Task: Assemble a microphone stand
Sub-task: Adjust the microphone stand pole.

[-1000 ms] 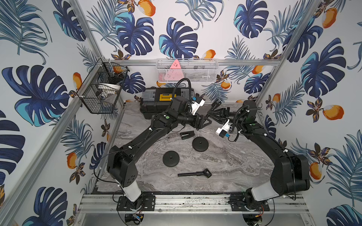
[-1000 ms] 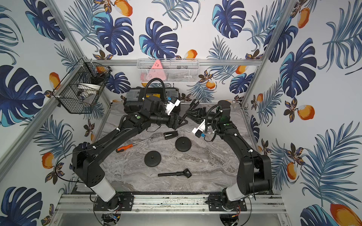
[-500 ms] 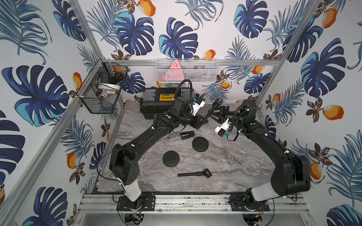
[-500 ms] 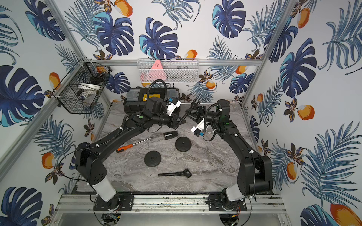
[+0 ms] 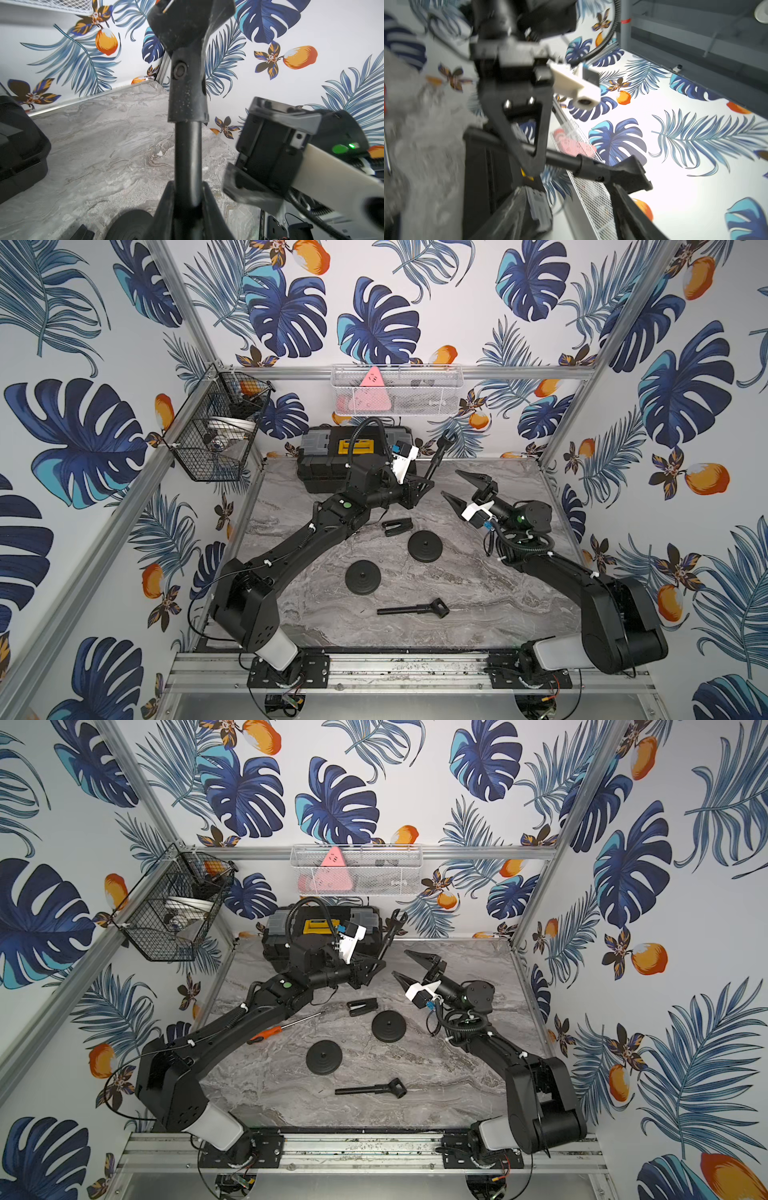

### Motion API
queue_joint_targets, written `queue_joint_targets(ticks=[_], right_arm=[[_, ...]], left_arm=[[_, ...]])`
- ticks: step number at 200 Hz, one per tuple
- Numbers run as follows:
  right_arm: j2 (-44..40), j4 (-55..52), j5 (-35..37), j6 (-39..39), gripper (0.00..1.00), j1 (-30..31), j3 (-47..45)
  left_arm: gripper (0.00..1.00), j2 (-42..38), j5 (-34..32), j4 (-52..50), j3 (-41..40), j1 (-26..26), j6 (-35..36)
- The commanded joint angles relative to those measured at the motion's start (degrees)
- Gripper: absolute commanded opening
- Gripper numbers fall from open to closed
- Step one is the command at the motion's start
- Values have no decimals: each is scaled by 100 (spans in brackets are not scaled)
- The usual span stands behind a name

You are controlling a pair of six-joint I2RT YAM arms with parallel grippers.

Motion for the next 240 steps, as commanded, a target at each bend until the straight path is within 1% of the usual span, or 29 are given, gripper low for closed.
queue_joint_targets(ticks=[1,18,32,44,54,64,75,86,102,110,115,121,152,170,194,218,233,240], right_arm=[[-147,1067,1060,2907,67,83,-312],[-360,932,1256,3894,64,84,-553],[-727,313,1384,4498,61,84,-683],[-1207,-842,1559,4919,58,84,-642],[-1622,-2267,1702,5012,57,108,-443],[-1926,-3693,1923,5123,56,136,-160],[-2068,-4477,1935,5254,57,136,22],[-2124,-4815,1874,5444,58,136,73],[-2194,-5561,1811,5732,59,136,220],[-2218,-5908,1772,5853,61,136,295],[-2223,-6087,1767,5923,65,136,322],[-2230,-6302,1795,5986,66,136,358],[-2215,-7566,2105,5782,66,135,661],[-2225,-8217,1978,5591,66,136,835],[-2221,-8602,1593,5463,66,132,941],[-2078,-8700,1243,5523,66,110,962],[-1977,-8807,1316,5667,64,57,1025],[-1943,-8805,1203,5672,64,-4,1041]], left_arm=[[0,-236,-231,1015,-442,9,52],[0,-337,-217,918,-632,0,203],[0,-467,-318,932,-888,0,295],[0,-580,-370,1185,-1170,-6,289],[0,-613,-376,1328,-1302,-4,278],[0,-573,-346,1203,-1275,-11,321],[0,-488,-302,1080,-1227,-19,336],[0,-418,-248,1165,-1285,-17,261],[0,-346,-124,1606,-1547,-54,132],[0,-317,-127,1675,-1624,-90,144],[0,-299,-153,1675,-1658,-113,155],[0,-274,-144,1668,-1680,-122,162],[0,-294,26,1635,-1820,-131,214],[0,-366,51,1754,-1973,-132,206],[0,-434,73,1657,-2052,-132,198],[0,-555,157,1876,-2288,-132,113],[0,-565,204,1947,-2382,-138,178],[0,-560,243,1940,-2415,-134,243]])
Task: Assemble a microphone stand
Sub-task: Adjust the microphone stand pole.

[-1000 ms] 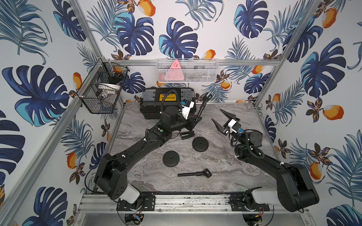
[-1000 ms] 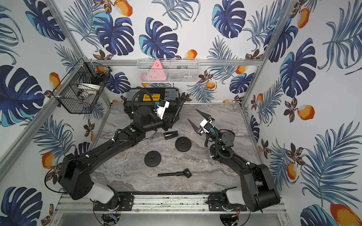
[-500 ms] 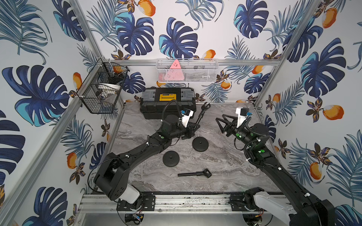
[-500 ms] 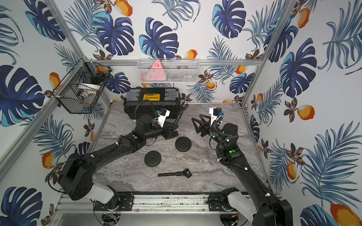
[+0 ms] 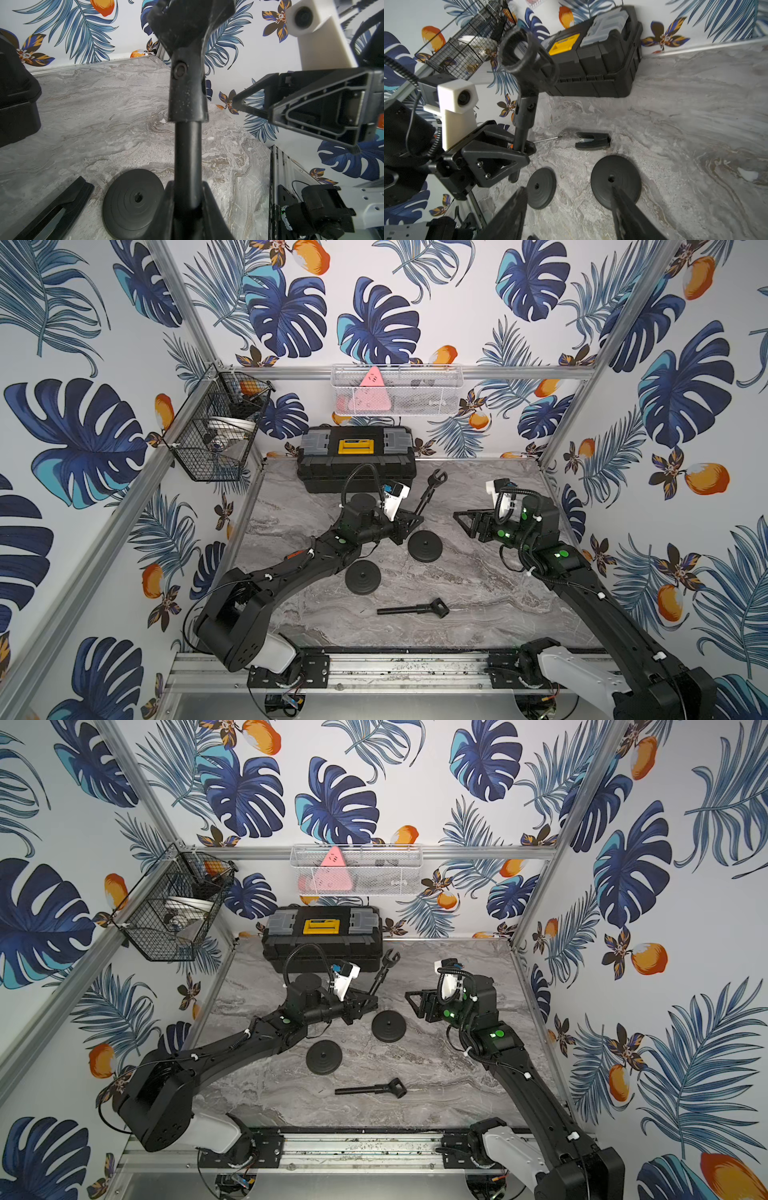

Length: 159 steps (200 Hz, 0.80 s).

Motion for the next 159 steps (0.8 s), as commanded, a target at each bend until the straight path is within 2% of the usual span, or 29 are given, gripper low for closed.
queue_joint_targets(ticks=[1,42,84,122,147,159], right_arm=[[103,-310,-293,142,64,-118,110],[220,39,-843,401,63,-395,138],[681,843,-1727,997,57,-540,250],[827,1717,-2028,1471,60,-475,76],[921,1893,-1843,1534,62,-336,50],[984,1945,-1764,1582,59,-297,58]], left_arm=[[0,-42,180,433,-96,-4,86],[0,101,216,897,-318,-8,131],[0,374,455,1399,-349,-58,-6],[0,601,421,1904,-342,-195,-448],[0,762,348,1977,-236,-349,-543],[0,841,386,2072,-209,-405,-621]])
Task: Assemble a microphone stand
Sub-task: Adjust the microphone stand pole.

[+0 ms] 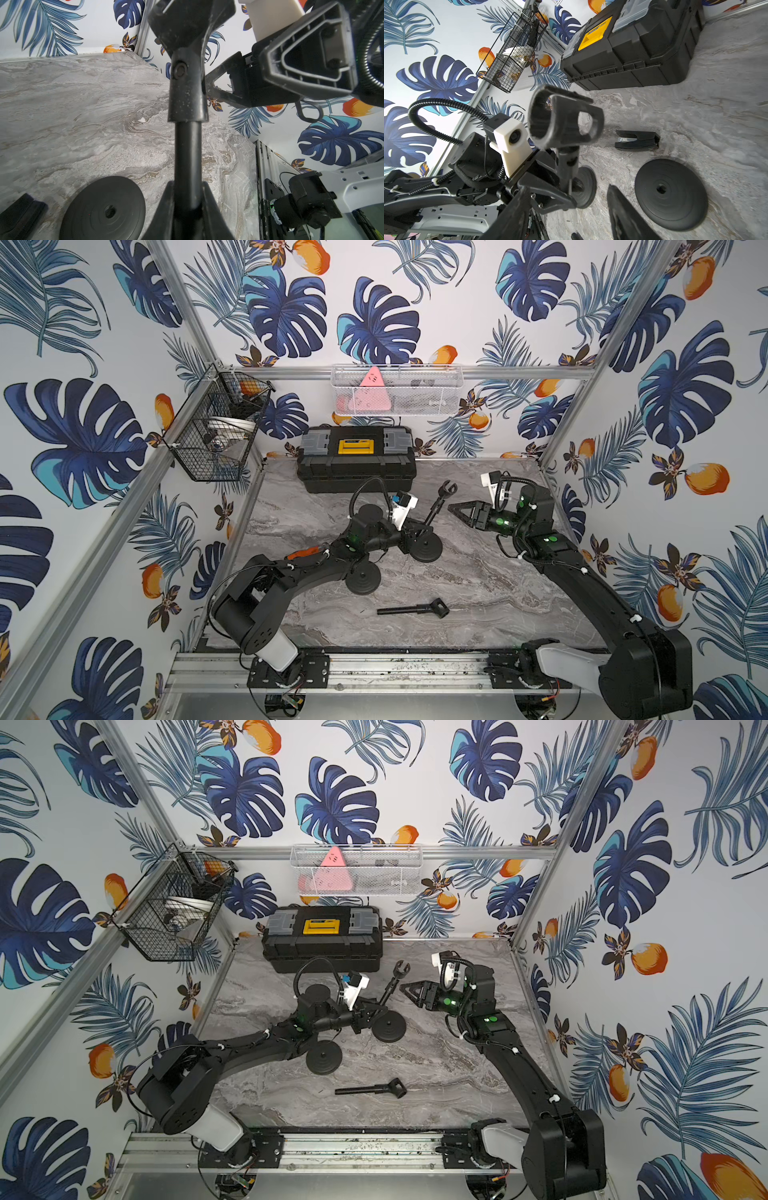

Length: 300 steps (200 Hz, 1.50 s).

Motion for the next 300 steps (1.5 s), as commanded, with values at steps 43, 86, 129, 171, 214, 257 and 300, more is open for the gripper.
queue_joint_targets(ticks=[43,86,129,171,214,257,300], right_arm=[[226,800,342,545,46,119,-41],[292,980,531,671,44,148,-53],[292,1129,488,652,35,262,-65],[140,811,752,152,19,366,-68],[-37,773,1134,-374,10,365,-257],[-145,504,1169,-1016,9,363,-269],[-753,1169,1518,-2061,5,381,-1041]], left_arm=[[0,233,-15,1085,-6,-167,-561],[0,224,-24,1042,18,-243,-592],[0,320,-80,874,88,-355,-458],[1,252,-93,527,248,-362,-442],[41,59,-224,254,179,-352,-516],[71,-271,-604,-308,-32,-234,-259],[84,-515,-1097,-1250,-155,-127,130]])
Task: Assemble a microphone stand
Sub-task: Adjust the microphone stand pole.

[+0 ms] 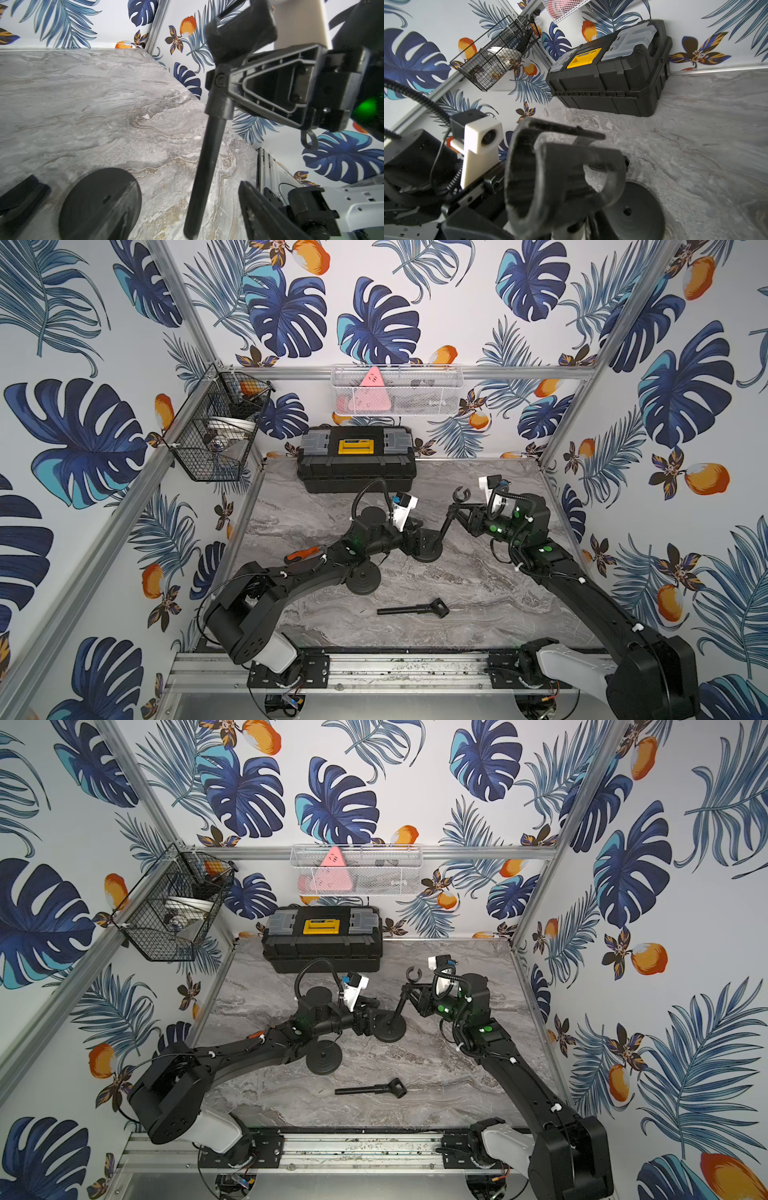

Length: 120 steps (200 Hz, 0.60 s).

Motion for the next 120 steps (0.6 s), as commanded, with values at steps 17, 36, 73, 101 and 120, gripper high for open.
queue_joint_targets(ticks=[17,36,73,101,120], right_arm=[[-510,896,334,-1220,3,78,-742],[-670,1089,504,-1627,3,197,-1033],[-695,999,760,-2028,5,499,-1187],[-748,925,885,-2136,5,694,-1241],[-672,996,935,-2179,4,824,-1317]], left_arm=[[84,-94,-506,-569,-221,54,261],[84,-177,-790,-803,-278,60,215],[84,-304,-993,-1146,-345,70,352],[84,-322,-857,-1285,-345,70,421],[83,-419,-888,-1341,-394,71,413]])
